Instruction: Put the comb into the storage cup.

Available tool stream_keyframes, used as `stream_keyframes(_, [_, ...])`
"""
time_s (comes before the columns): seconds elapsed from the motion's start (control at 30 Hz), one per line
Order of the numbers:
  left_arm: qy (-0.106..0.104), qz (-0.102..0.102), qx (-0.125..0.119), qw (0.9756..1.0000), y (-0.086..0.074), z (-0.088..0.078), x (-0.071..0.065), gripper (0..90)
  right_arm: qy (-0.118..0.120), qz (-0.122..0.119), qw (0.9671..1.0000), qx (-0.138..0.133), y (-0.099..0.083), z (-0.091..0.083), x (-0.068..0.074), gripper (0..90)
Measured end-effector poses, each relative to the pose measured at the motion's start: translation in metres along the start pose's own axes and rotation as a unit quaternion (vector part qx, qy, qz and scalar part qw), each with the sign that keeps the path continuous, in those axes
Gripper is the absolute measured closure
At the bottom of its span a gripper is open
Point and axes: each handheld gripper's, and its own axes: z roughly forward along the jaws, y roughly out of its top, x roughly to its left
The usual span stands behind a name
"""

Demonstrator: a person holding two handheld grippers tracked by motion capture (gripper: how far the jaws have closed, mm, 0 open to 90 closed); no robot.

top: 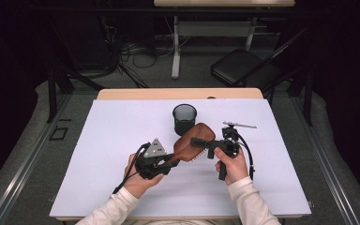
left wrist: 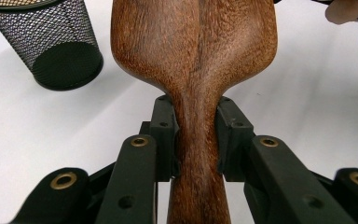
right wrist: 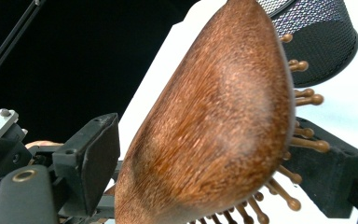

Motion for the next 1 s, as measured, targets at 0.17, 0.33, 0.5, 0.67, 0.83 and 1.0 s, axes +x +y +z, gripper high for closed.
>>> stream_keyframes(0.17, [0.001,0.0,-0.003,1.0,-0.0004,0.0005,-0.0014,71.9,0.002,0.003,1.0,0.001,-0.0005,0.0009,-0.0004,15.7])
stream_keyframes(0.33, [-0.001,0.001,0.0,1.0,-0.0006,0.0017,-0.0023,71.8,0.007,0.005,1.0,0.0,-0.0006,0.0017,-0.0009,17.4])
stream_keyframes(0.5, [-0.001,0.0,0.001,1.0,-0.0014,0.003,-0.0033,71.9,0.013,0.01,0.9999,0.003,-0.0005,0.0018,-0.0016,21.0])
stream_keyframes(0.67, [-0.001,0.0,0.001,1.0,-0.0021,0.0036,-0.0025,71.8,0.011,0.013,0.9999,0.001,-0.001,0.0016,-0.0033,26.0])
stream_keyframes(0.83, [-0.002,-0.002,0.004,1.0,-0.0033,0.0058,-0.0038,71.9,0.013,0.024,0.9996,0.005,-0.0009,0.0018,-0.0054,26.2])
stream_keyframes(1.0, [-0.002,-0.002,0.005,1.0,-0.0039,0.0065,-0.0035,71.8,0.012,0.026,0.9996,0.009,-0.0011,0.002,-0.0068,26.2])
